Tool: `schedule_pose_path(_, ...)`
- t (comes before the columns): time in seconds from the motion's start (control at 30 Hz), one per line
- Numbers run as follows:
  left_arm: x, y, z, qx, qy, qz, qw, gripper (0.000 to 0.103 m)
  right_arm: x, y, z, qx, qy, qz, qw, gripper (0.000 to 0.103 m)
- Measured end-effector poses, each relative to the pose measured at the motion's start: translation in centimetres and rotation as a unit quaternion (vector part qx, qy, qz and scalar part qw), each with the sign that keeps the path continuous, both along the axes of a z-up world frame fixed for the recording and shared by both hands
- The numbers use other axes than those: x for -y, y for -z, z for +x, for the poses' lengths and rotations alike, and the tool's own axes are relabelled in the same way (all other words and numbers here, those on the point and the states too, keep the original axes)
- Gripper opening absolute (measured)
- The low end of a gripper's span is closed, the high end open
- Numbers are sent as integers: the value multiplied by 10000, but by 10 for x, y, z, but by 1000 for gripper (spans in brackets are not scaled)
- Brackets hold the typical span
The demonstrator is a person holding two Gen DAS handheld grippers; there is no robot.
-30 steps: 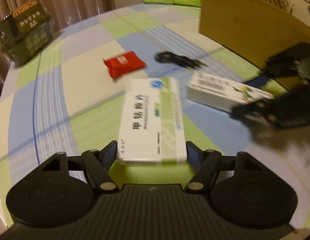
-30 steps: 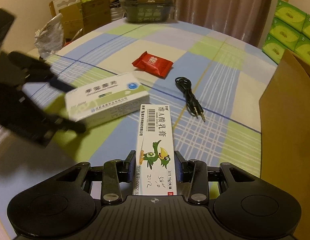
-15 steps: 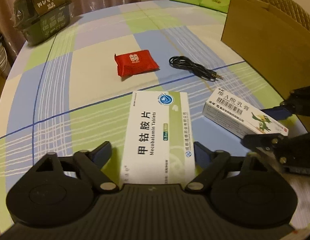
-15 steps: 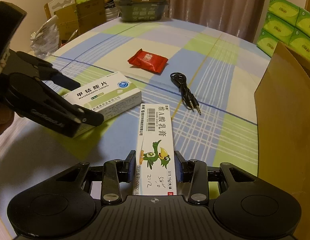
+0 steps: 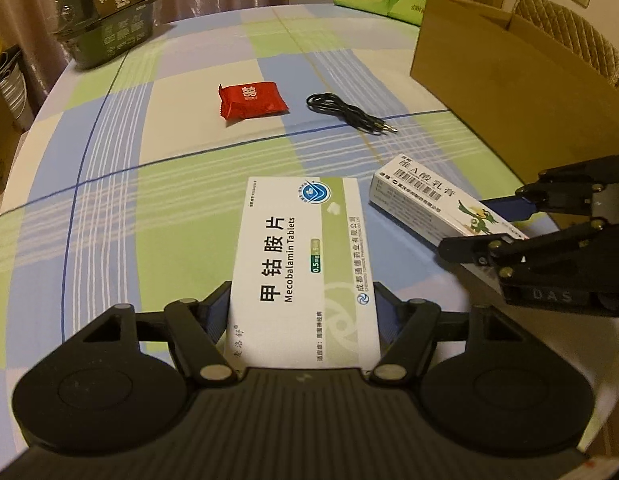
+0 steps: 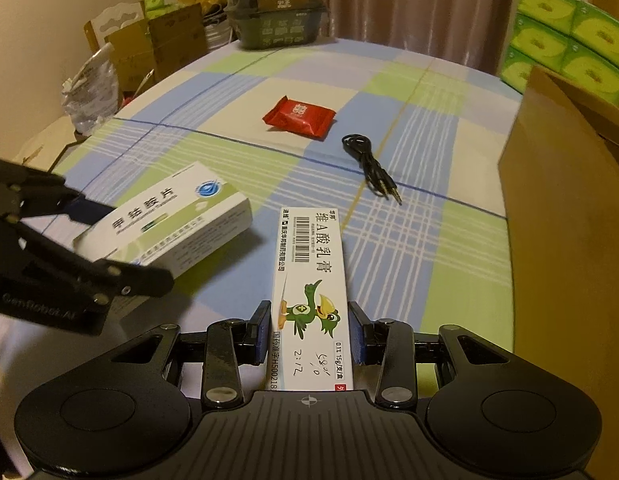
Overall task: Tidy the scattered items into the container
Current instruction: 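Carry the medicine box in the left tool and ointment box in the right tool to the box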
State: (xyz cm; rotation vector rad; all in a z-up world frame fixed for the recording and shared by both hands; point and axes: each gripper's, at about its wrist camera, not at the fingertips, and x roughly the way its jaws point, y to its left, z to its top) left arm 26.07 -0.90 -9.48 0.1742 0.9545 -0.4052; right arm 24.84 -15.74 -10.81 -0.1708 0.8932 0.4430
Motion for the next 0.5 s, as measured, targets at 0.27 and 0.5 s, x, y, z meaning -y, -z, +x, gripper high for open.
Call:
schedule_pose_path(0.27,8,-22,-32,47,-120,-113,9999,67,8,-33,-30,234,195,125,9995,36)
schedule_pose_path(0.5,17,-50,-60,221,-170,-184,9994,67,17,-61,-59,463,291,189,9983,36)
